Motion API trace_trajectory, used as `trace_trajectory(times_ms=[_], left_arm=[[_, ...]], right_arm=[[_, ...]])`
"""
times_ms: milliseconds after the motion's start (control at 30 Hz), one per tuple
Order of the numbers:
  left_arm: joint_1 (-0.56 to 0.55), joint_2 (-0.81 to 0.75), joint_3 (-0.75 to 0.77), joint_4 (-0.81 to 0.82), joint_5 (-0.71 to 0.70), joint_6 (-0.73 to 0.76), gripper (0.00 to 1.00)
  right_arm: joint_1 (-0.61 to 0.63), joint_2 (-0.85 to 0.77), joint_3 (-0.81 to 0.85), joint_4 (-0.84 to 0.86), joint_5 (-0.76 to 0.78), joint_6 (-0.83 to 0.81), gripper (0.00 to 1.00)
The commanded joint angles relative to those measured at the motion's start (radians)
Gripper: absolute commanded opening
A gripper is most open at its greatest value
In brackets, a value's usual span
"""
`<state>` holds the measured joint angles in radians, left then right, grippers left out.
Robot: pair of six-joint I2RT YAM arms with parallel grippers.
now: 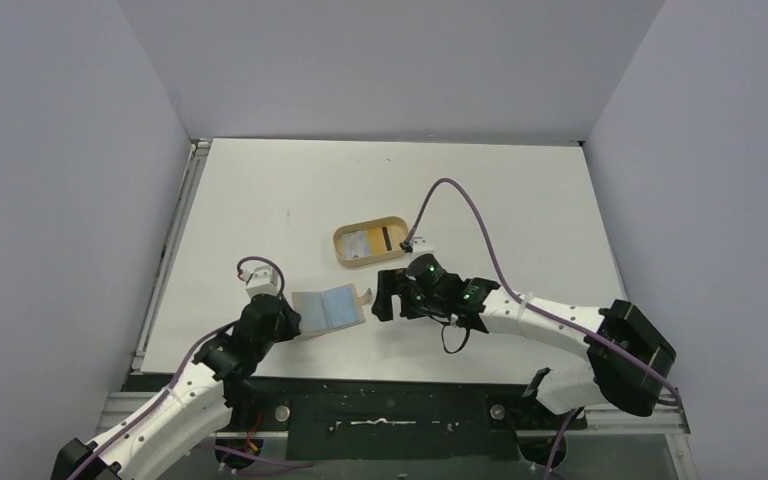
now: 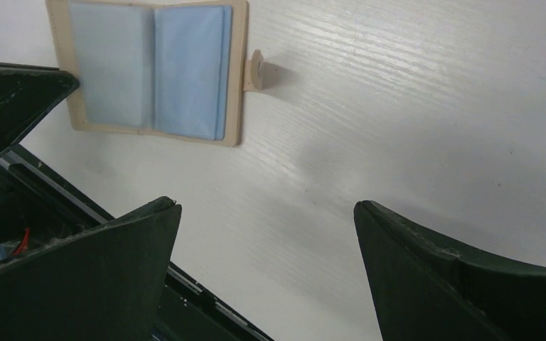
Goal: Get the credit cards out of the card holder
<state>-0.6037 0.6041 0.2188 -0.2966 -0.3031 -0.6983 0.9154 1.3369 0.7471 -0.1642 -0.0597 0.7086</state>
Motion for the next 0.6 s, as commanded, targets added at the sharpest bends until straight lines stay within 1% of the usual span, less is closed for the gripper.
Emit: trace_trajectory(times_ms=[0, 133, 233, 400, 433, 567], left_arm=[[-0.006, -0.02, 0.042, -0.02, -0.016, -0.007, 0.0], [-0.008, -0.036, 0.044, -0.038, -0.026, -0.01, 0.0], [-0.008, -0.039, 0.038, -0.035, -0.021, -0.01, 0.0], [-0.008, -0.026, 0.043, -0.033, -0.007, -0.008, 0.0], [-0.008, -0.024, 0.042, -0.03, -0.005, -0.006, 0.0], [-0.008, -0.01, 0.044, -0.024, -0.004, -0.004, 0.0]], right_arm=[[0.024, 0.073, 0.067, 0.051, 0.056, 0.026, 0.99], [0.043, 0.124, 0.094, 0.051, 0.087, 0.042, 0.99], [0.045, 0.168, 0.125, 0.077, 0.087, 0.034, 0.96], [0.043, 0.235, 0.167, 0.149, 0.105, 0.035, 0.88], [0.042, 0.245, 0.168, 0.156, 0.115, 0.042, 0.84], [0.031, 0.297, 0.193, 0.157, 0.133, 0.061, 0.61]])
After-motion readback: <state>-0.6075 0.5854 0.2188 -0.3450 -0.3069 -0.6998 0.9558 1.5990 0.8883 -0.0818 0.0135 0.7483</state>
